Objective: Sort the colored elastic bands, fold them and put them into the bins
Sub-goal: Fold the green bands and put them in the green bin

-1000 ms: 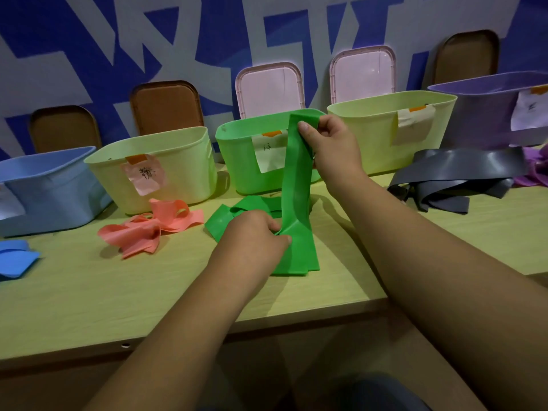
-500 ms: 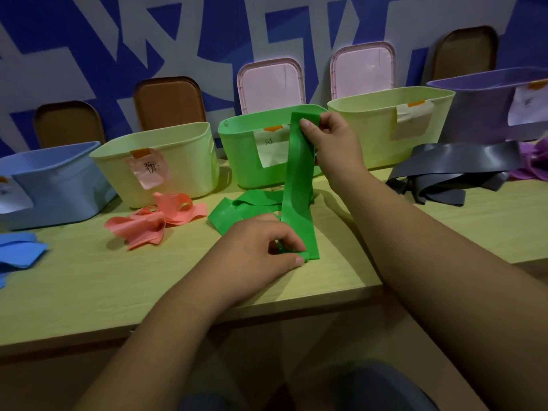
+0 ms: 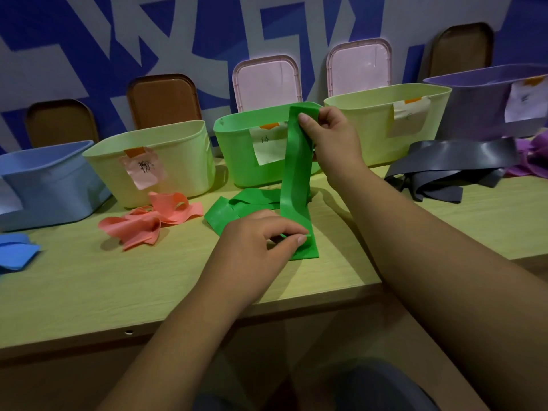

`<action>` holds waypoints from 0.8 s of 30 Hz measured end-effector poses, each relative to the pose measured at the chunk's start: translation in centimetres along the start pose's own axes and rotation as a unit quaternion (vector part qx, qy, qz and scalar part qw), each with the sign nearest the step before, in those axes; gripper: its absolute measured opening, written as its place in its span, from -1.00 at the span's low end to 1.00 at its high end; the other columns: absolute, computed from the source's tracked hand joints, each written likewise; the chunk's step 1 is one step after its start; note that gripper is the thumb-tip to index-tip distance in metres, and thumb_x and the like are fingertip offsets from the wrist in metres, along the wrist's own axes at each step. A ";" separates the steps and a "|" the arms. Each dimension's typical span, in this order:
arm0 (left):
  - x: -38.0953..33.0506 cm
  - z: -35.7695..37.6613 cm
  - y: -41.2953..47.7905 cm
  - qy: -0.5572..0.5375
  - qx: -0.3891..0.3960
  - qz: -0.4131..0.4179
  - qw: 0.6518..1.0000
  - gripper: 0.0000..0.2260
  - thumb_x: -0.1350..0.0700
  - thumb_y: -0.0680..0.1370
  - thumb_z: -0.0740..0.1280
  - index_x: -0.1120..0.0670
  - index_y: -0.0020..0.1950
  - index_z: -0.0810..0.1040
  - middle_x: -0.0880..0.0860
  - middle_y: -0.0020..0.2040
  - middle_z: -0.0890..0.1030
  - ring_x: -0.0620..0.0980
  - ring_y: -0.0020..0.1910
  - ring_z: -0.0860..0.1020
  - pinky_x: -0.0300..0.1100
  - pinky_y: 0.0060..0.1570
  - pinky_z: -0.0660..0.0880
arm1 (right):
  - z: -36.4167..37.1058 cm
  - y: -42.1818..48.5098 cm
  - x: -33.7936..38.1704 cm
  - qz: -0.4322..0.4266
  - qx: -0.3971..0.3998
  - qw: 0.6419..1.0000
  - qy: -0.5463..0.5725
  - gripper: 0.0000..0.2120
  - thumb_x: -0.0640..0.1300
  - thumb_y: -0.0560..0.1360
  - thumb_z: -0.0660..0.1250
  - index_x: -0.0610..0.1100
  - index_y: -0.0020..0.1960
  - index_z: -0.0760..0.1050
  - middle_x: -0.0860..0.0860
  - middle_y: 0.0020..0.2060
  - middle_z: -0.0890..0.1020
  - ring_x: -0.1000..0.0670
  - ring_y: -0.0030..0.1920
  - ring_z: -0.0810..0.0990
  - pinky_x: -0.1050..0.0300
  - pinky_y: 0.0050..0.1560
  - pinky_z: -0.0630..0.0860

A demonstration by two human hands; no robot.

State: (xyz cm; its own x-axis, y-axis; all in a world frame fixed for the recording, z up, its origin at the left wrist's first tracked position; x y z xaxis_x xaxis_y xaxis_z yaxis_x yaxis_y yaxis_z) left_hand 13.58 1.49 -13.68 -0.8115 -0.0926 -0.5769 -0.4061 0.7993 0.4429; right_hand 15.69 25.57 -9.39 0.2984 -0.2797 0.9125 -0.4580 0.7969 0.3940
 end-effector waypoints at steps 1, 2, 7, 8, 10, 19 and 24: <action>-0.1 0.1 0.0 -0.002 0.001 0.011 1.000 -0.90 0.02 0.61 0.51 -0.14 0.09 0.80 -0.24 -0.04 0.68 -0.22 0.04 0.64 -0.39 -0.03 0.47 | 0.0 0.0 0.0 0.001 -0.001 1.000 0.001 -0.95 -0.05 0.66 0.45 0.01 0.03 0.61 0.03 -0.06 0.76 -0.02 -0.01 0.76 -0.17 0.08 0.73; -0.2 0.2 -0.1 -0.001 0.002 0.022 1.000 -0.89 0.02 0.61 0.51 -0.14 0.10 0.80 -0.23 -0.02 0.68 -0.21 0.05 0.64 -0.38 -0.02 0.48 | 0.0 0.1 0.0 0.001 -0.002 1.000 0.002 -0.95 -0.05 0.66 0.45 0.01 0.03 0.61 0.04 -0.07 0.76 -0.01 -0.01 0.76 -0.18 0.08 0.73; -0.2 0.6 -0.4 0.014 0.034 0.052 0.998 -0.84 0.04 0.62 0.50 -0.14 0.17 0.78 -0.24 0.01 0.67 -0.20 0.07 0.64 -0.24 0.06 0.58 | -0.3 0.3 0.0 0.011 -0.010 1.000 0.016 -0.90 -0.02 0.66 0.45 -0.04 0.09 0.62 -0.01 -0.03 0.75 -0.08 0.05 0.75 -0.24 0.10 0.71; -0.1 0.7 -0.5 0.012 0.041 0.052 0.998 -0.84 0.04 0.62 0.50 -0.14 0.17 0.78 -0.24 0.02 0.67 -0.19 0.07 0.64 -0.21 0.07 0.59 | -0.4 0.3 0.0 0.011 -0.013 1.000 0.017 -0.88 -0.01 0.65 0.45 -0.05 0.11 0.62 -0.02 -0.02 0.75 -0.08 0.06 0.75 -0.24 0.11 0.71; 0.0 0.7 -0.6 0.010 0.053 0.051 0.997 -0.84 0.05 0.61 0.50 -0.14 0.16 0.78 -0.24 0.03 0.67 -0.19 0.09 0.64 -0.16 0.10 0.60 | -0.5 0.3 0.0 0.011 -0.017 1.000 0.021 -0.85 -0.01 0.65 0.45 -0.07 0.13 0.63 -0.01 -0.02 0.75 -0.08 0.05 0.75 -0.24 0.11 0.72; -0.3 0.6 -0.8 0.047 0.086 0.049 0.994 -0.84 -0.07 0.60 0.49 -0.20 0.18 0.74 -0.29 0.09 0.63 -0.22 0.21 0.56 -0.10 0.24 0.55 | -0.5 0.3 0.0 0.009 -0.020 1.000 -0.001 -0.89 0.01 0.65 0.46 -0.03 0.07 0.62 0.00 -0.06 0.74 -0.06 0.02 0.74 -0.22 0.10 0.72; -0.5 -0.2 0.0 0.020 0.084 0.003 0.996 -0.91 -0.07 0.61 0.46 -0.18 0.10 0.74 -0.24 0.04 0.64 -0.25 0.11 0.58 -0.18 0.13 0.56 | -0.4 0.3 0.2 0.001 -0.017 1.000 -0.005 -0.91 0.01 0.65 0.45 0.00 0.05 0.61 0.02 -0.08 0.73 -0.02 -0.01 0.73 -0.16 0.07 0.73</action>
State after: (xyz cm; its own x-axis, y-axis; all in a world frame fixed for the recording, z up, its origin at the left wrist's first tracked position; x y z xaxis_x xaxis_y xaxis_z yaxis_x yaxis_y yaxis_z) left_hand 13.95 1.41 -13.25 -0.8316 -0.1086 -0.5447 -0.3279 0.8875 0.3237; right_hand 15.97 25.95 -9.17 0.2888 -0.2843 0.9142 -0.4293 0.8150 0.3891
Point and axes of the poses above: each hand's wrist, its own y-axis towards the middle knuckle, its own z-axis out of the palm, x = y × z, the point moved 4 cm from there along y, towards the middle knuckle
